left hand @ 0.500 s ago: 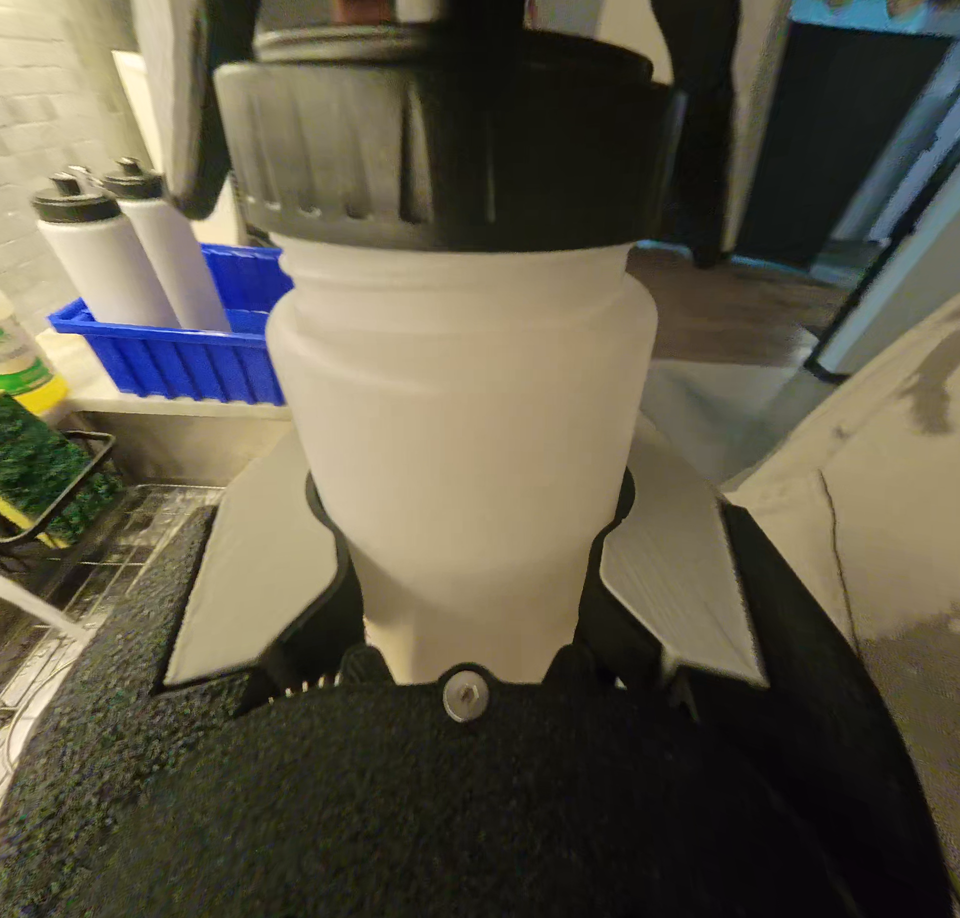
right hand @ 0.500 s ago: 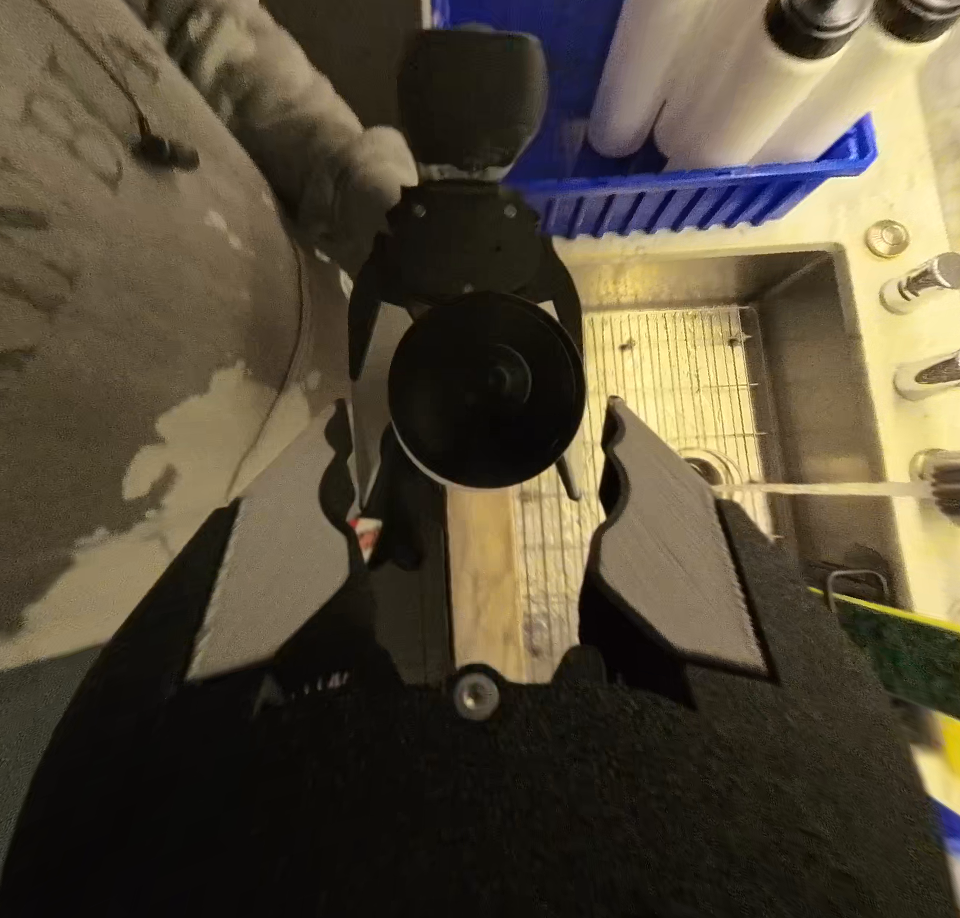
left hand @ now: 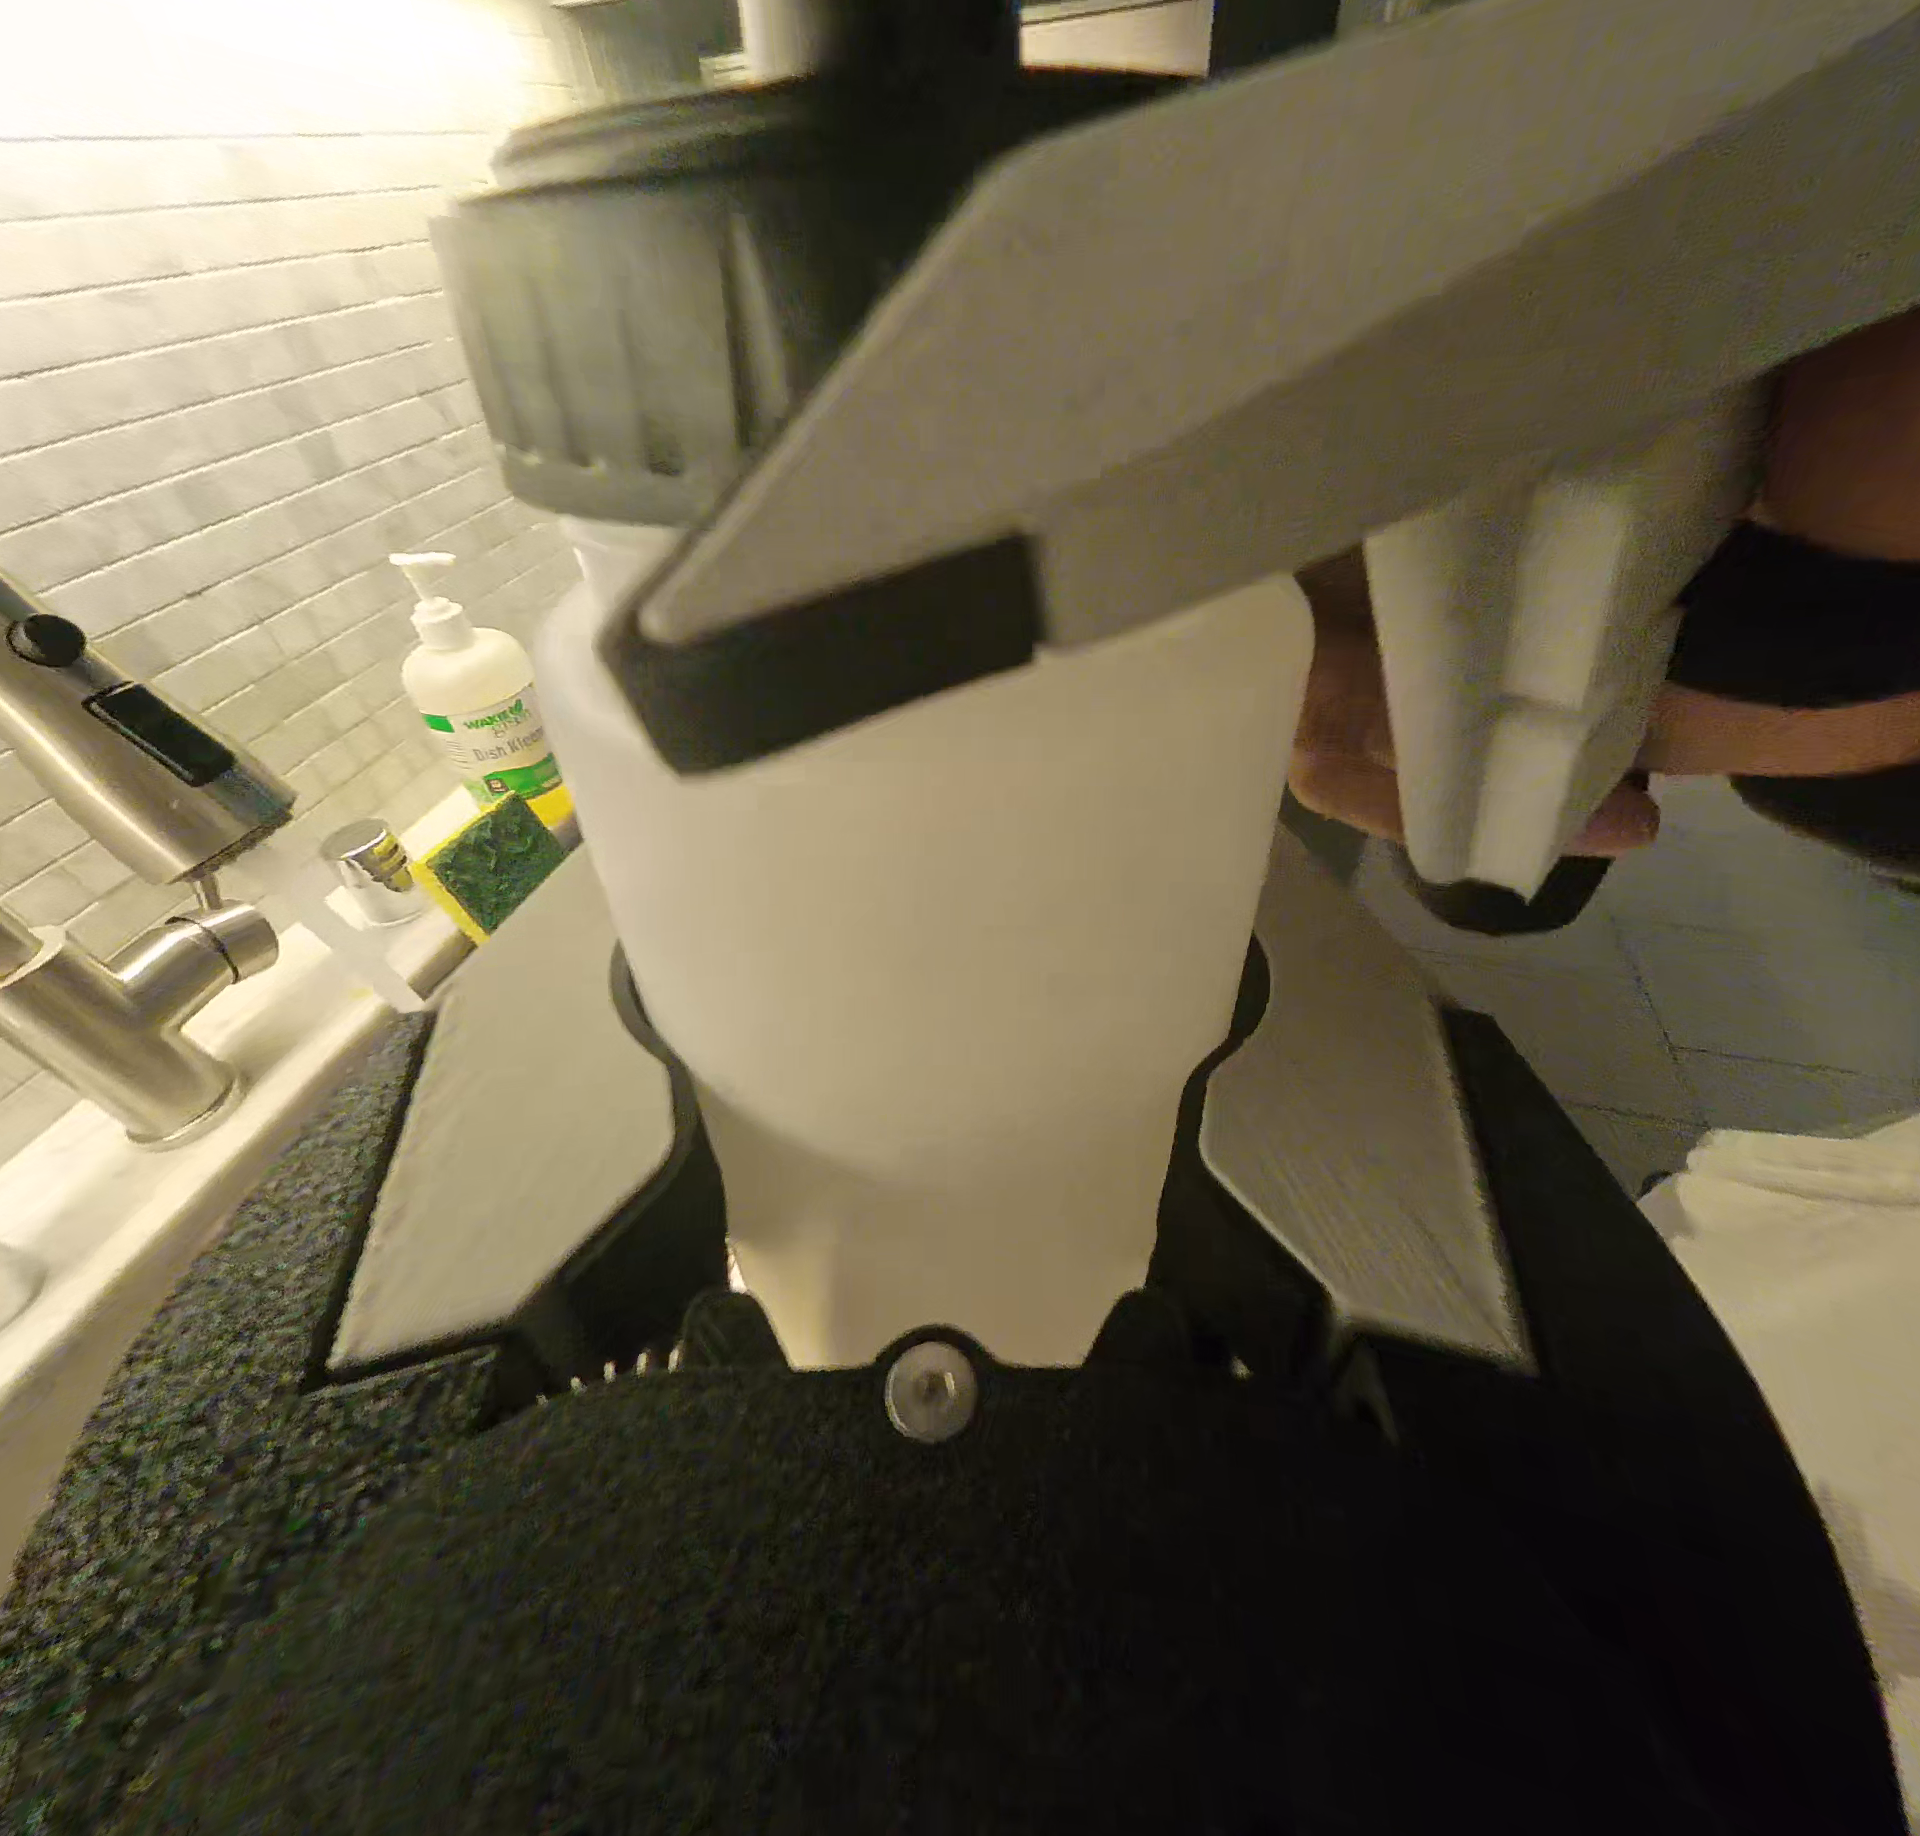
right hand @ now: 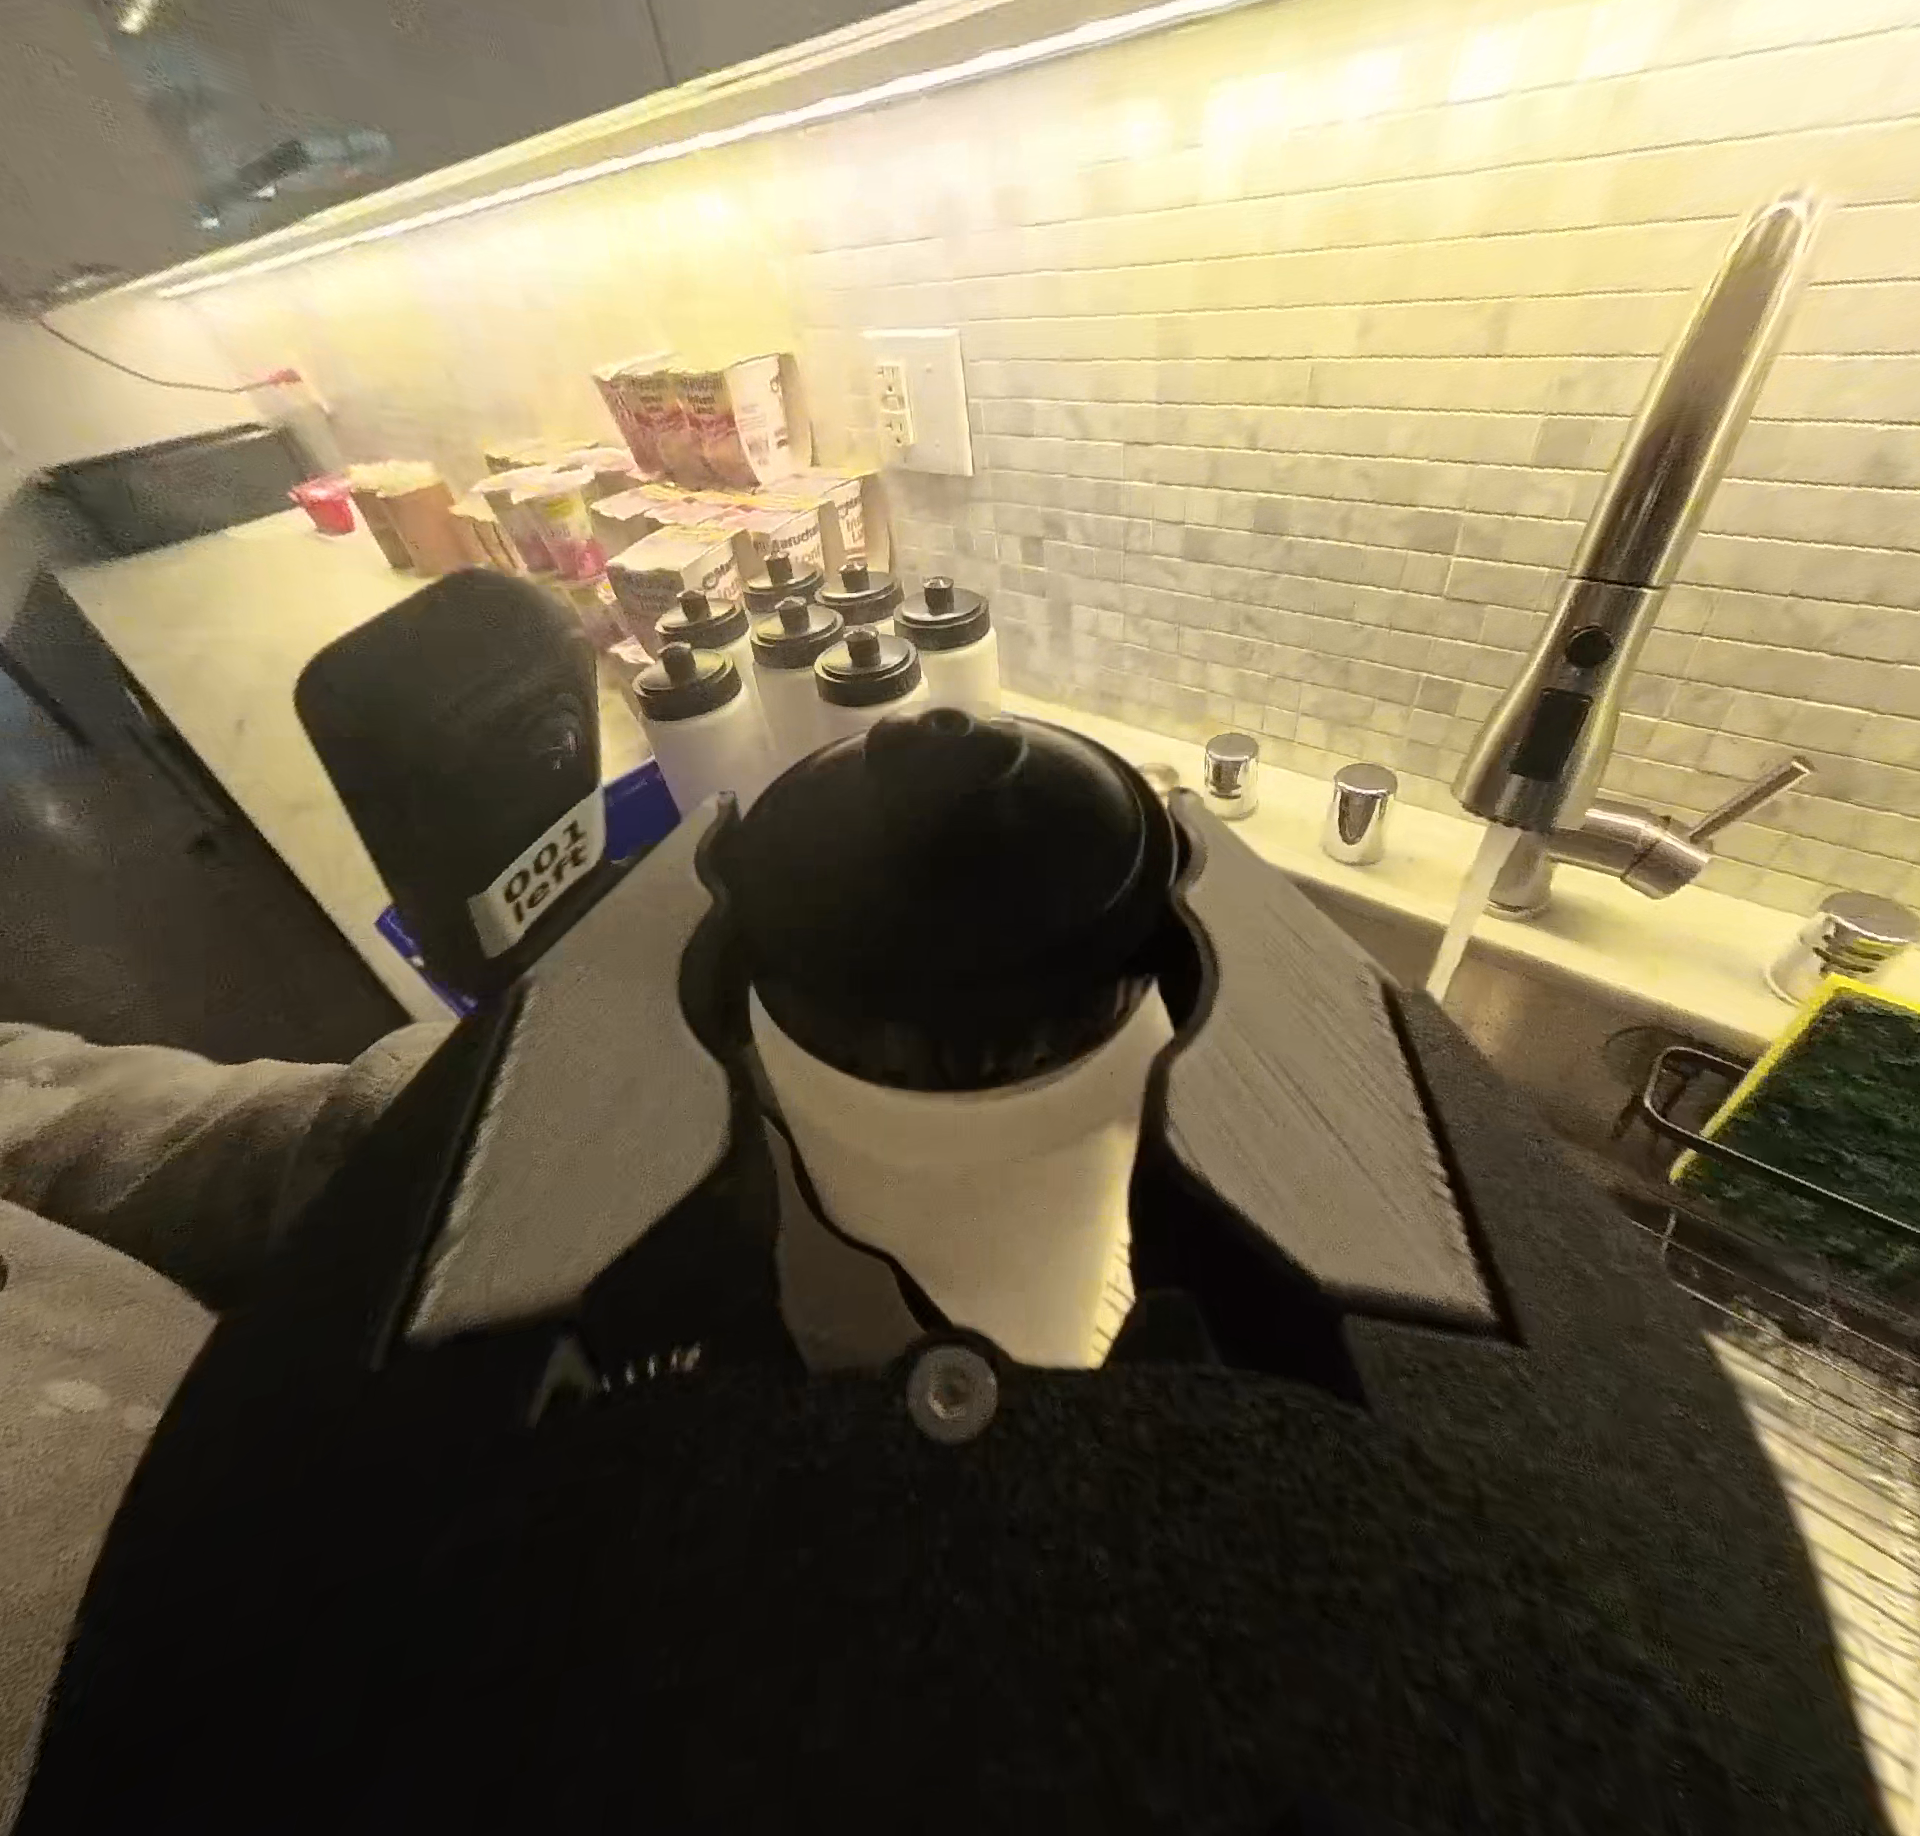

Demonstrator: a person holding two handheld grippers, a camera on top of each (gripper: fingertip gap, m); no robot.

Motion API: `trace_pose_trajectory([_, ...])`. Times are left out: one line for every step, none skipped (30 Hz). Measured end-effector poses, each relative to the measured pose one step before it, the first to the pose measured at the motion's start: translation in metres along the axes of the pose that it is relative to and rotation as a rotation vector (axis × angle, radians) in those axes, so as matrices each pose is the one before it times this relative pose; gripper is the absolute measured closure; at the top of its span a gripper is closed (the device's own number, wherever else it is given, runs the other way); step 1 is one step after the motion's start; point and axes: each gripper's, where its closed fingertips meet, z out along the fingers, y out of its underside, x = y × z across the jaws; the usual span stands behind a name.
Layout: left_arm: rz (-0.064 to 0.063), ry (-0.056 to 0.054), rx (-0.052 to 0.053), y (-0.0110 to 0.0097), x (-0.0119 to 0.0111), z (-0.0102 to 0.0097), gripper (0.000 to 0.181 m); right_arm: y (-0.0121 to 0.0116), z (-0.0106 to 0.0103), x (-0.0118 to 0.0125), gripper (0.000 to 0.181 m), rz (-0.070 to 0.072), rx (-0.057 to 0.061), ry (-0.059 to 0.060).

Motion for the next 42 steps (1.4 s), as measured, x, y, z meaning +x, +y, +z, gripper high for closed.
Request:
trace_pose_trajectory([-0.0012,0.0064,-0.0035,-0.00047,0.00036,0.00116,0.077,-0.00097,-0.00123,0.00140,0.103,-0.0068,0.0098,-0.0070])
trace_pose_trajectory([0.0000,0.0100,-0.0067,0.00024,0.00045,0.00134,0.077,-0.00039,-0.00150,0.00099,0.102,-0.0196,0.0052,-0.0139])
trace_pose_trajectory([0.0008,0.0158,-0.0037,0.00046,0.00147,0.00107,0.077,0.00004,-0.00118,-0.00128,0.102,-0.0177,0.0007,-0.0336])
trace_pose_trajectory([-0.0031,0.0301,0.0034,-0.00012,0.00365,0.00019,0.077,0.00043,-0.00211,-0.00334,0.102,-0.0110,-0.0050,-0.0582])
trace_pose_trajectory([-0.0110,0.0396,0.0082,-0.00056,0.00502,-0.00036,0.077,0.00063,-0.00166,-0.00442,0.102,-0.0136,-0.0058,-0.0669])
trace_pose_trajectory([-0.0113,0.0426,0.0049,-0.00011,0.00598,-0.00030,0.077,-0.00045,-0.00286,-0.00501,0.102,-0.0282,0.0015,-0.0715])
trace_pose_trajectory([-0.0122,0.0482,0.0056,-0.00033,0.00733,-0.00034,0.077,-0.00196,-0.00297,-0.00806,0.102,-0.0206,0.0127,-0.0953])
trace_pose_trajectory([-0.0205,0.0496,0.0125,-0.00141,0.00742,-0.00079,0.077,-0.00360,-0.00359,-0.00803,0.102,0.0185,0.0147,-0.1095])
trace_pose_trajectory([-0.0250,0.0436,0.0250,-0.00336,0.00615,-0.00132,0.077,-0.00582,-0.00427,-0.00488,0.102,0.0300,0.0211,-0.0933])
trace_pose_trajectory([-0.0274,0.0515,0.0140,-0.00221,0.00682,-0.00096,0.077,-0.00750,-0.00463,-0.00413,0.101,0.0273,0.0282,-0.0844])
trace_pose_trajectory([-0.0194,0.0391,-0.0011,-0.00035,0.00548,0.00016,0.077,-0.00501,-0.00407,-0.00410,0.102,0.0278,0.0088,-0.0817])
trace_pose_trajectory([-0.0017,0.0096,0.0085,-0.00144,0.00181,0.00031,0.077,-0.00515,-0.00373,0.00213,0.102,0.0166,0.0114,-0.0322])
trace_pose_trajectory([-0.0043,0.0025,0.0076,-0.00150,0.00033,0.00052,0.077,-0.00553,-0.00335,0.00415,0.102,0.0033,0.0203,-0.0062])
trace_pose_trajectory([-0.0118,-0.0088,0.0067,-0.00110,-0.00185,0.00071,0.077,-0.00370,-0.00306,0.00262,0.102,0.0071,0.0162,-0.0063])
trace_pose_trajectory([-0.0073,-0.0232,0.0078,-0.00076,-0.00435,0.00050,0.077,-0.00214,-0.00379,0.00364,0.102,0.0037,0.0143,0.0071])
trace_pose_trajectory([-0.0021,-0.0320,0.0046,0.00048,-0.00583,0.00042,0.077,-0.00094,-0.00481,0.00561,0.102,-0.0018,0.0183,0.0266])
trace_pose_trajectory([-0.0018,-0.0440,0.0060,0.00087,-0.00781,0.00030,0.076,0.00117,-0.00586,0.00624,0.101,0.0024,0.0152,0.0330])
trace_pose_trajectory([-0.0037,-0.0486,0.0094,0.00116,-0.00891,-0.00001,0.077,0.00262,-0.00686,0.00650,0.102,0.0032,0.0111,0.0387])
trace_pose_trajectory([-0.0075,-0.0458,0.0087,0.00176,-0.00906,0.00011,0.076,0.00412,-0.00784,0.00626,0.102,0.0011,0.0068,0.0351])
trace_pose_trajectory([-0.0069,-0.0488,0.0051,0.00278,-0.00994,0.00037,0.076,0.00511,-0.00850,0.00635,0.102,0.0026,0.0005,0.0343])
trace_pose_trajectory([-0.0001,-0.0529,0.0030,0.00372,-0.01097,0.00072,0.076,0.00508,-0.00892,0.00680,0.102,0.0040,0.0000,0.0346])
trace_pose_trajectory([-0.0022,-0.0509,0.0007,0.00483,-0.01123,0.00135,0.076,0.00477,-0.00917,0.00535,0.102,0.0105,-0.0001,0.0198])
trace_pose_trajectory([-0.0118,-0.0485,0.0022,0.00471,-0.01119,0.00167,0.075,0.00375,-0.00933,0.00491,0.102,0.0160,0.0025,0.0131])
trace_pose_trajectory([-0.0107,-0.0487,0.0038,0.00426,-0.01153,0.00232,0.075,0.00362,-0.00928,0.00599,0.102,0.0139,-0.0007,0.0187])
trace_pose_trajectory([0.0000,-0.0552,-0.0012,0.00536,-0.01213,0.00323,0.075,0.00489,-0.00907,0.00694,0.102,0.0069,-0.0170,0.0226])
trace_pose_trajectory([0.0015,-0.0539,-0.0074,0.00656,-0.01185,0.00374,0.076,0.00444,-0.00890,0.00776,0.102,0.0020,-0.0176,0.0267])
trace_pose_trajectory([-0.0110,-0.0416,-0.0079,0.00705,-0.01037,0.00419,0.076,0.00373,-0.00854,0.00756,0.102,0.0013,-0.0146,0.0235])
trace_pose_trajectory([-0.0125,-0.0320,-0.0116,0.00808,-0.00917,0.00463,0.076,0.00530,-0.00800,0.00783,0.102,-0.0032,-0.0264,0.0220])
trace_pose_trajectory([0.0000,-0.0390,-0.0226,0.01048,-0.01005,0.00496,0.075,0.00648,-0.00774,0.00911,0.102,-0.0136,-0.0343,0.0295])
trace_pose_trajectory([0.0087,-0.0385,-0.0312,0.01249,-0.01005,0.00563,0.075,0.00618,-0.00747,0.00873,0.102,-0.0149,-0.0304,0.0249])
trace_pose_trajectory([0.0031,-0.0220,-0.0353,0.01387,-0.00808,0.00675,0.075,0.00509,-0.00713,0.00682,0.102,-0.0018,-0.0229,0.0103])
trace_pose_trajectory([-0.0039,-0.0223,-0.0384,0.01484,-0.00838,0.00761,0.075,0.00408,-0.00673,0.00686,0.102,0.0100,-0.0163,0.0093])
trace_pose_trajectory([-0.0006,-0.0238,-0.0409,0.01493,-0.00863,0.00837,0.075,0.00331,-0.00633,0.00632,0.102,0.0131,-0.0123,0.0084])
trace_pose_trajectory([-0.0004,-0.0171,-0.0418,0.01392,-0.00772,0.00909,0.075,0.00328,-0.00571,0.00508,0.102,0.0141,-0.0137,0.0046])
trace_pose_trajectory([-0.0070,-0.0112,-0.0314,0.01100,-0.00665,0.00935,0.075,0.00332,-0.00503,0.00533,0.102,0.0119,-0.0137,0.0112])
trace_pose_trajectory([-0.0066,-0.0085,-0.0273,0.00894,-0.00602,0.00970,0.075,0.00308,-0.00430,0.00520,0.102,0.0102,-0.0116,0.0147])
trace_pose_trajectory([0.0013,-0.0133,-0.0289,0.00788,-0.00622,0.00986,0.075,0.00321,-0.00342,0.00383,0.102,0.0124,-0.0121,0.0084])
trace_pose_trajectory([0.0072,-0.0168,-0.0252,0.00595,-0.00612,0.00971,0.075,0.00331,-0.00249,0.00347,0.102,0.0131,-0.0124,0.0071])
trace_pose_trajectory([0.0025,-0.0065,-0.0205,0.00404,-0.00443,0.00966,0.075,0.00373,-0.00152,0.00312,0.102,0.0108,-0.0134,0.0053])
trace_pose_trajectory([-0.0012,-0.0054,-0.0086,0.00107,-0.00447,0.00913,0.075,0.00415,-0.00052,0.00294,0.102,0.0092,-0.0157,0.0045])
trace_pose_trajectory([-0.0005,-0.0050,-0.0050,-0.00047,-0.00472,0.00877,0.075,0.00365,0.00016,0.00333,0.102,0.0066,-0.0131,0.0083])
trace_pose_trajectory([0.0002,-0.0046,0.0047,-0.00268,-0.00484,0.00820,0.075,0.00287,0.00087,0.00267,0.102,0.0069,-0.0094,0.0057])
